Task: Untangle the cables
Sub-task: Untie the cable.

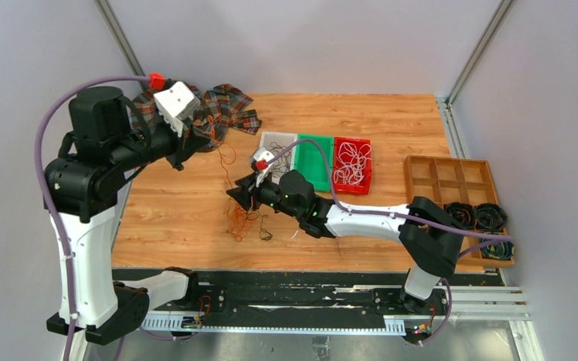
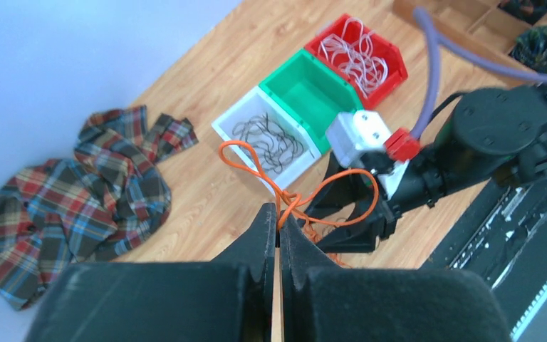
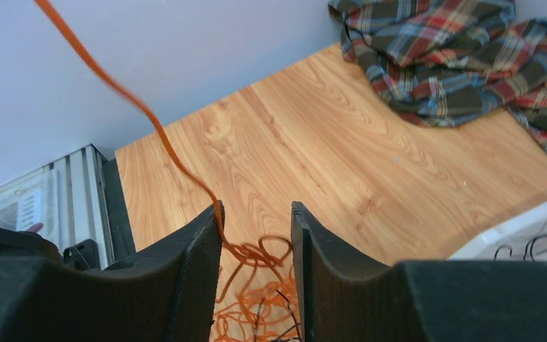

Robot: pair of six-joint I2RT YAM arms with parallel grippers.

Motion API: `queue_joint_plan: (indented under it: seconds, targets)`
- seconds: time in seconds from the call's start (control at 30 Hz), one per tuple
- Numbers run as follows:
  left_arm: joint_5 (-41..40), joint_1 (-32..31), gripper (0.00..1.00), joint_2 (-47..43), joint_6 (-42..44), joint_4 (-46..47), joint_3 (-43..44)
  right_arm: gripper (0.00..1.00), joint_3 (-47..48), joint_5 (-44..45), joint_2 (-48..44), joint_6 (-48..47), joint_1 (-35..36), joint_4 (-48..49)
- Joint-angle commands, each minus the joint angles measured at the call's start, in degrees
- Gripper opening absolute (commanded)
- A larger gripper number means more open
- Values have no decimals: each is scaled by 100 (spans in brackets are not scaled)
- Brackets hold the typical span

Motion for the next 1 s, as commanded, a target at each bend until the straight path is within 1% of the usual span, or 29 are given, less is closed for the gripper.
queue_joint_plan:
  seconds: [0.0,0.27,0.43,0.53,0.6,0.67,0.73,0.77,0.8,0.87,0.9,0.97]
  targets:
    - [184,-40,0,8,-277,-21,625,39,-272,243,226,168,60,288]
    - [219,-40,0,211,-507,-9,1649,39,-791,566,557,332,54,576]
    - [98,-40,0,377,-600,7,2383,38,-1209,845,728,538,48,803]
    - [-113,-40,0,545,-614,15,2912,35,-1443,988,785,748,37,949]
    - [-290,-40,0,665,-583,27,3246,32,-1566,1051,818,887,39,992]
    - [-409,-37,0,709,-487,30,3397,28,-1676,1119,813,957,37,1042]
    - [-501,-40,0,694,-362,31,3364,27,-1809,1262,653,1005,37,1089]
    - [-543,-39,0,659,-300,34,3285,28,-1894,1328,502,978,37,1146]
    - [-553,-40,0,598,-232,27,3130,32,-1971,1394,317,945,37,1176]
    - [-543,-40,0,448,-117,21,2698,44,-1998,1425,-139,783,37,1114]
    - [-495,-40,0,376,-87,25,2486,48,-1947,1365,-357,651,37,1002]
    - [-353,-40,0,257,-28,25,2162,54,-1692,1186,-742,426,37,639]
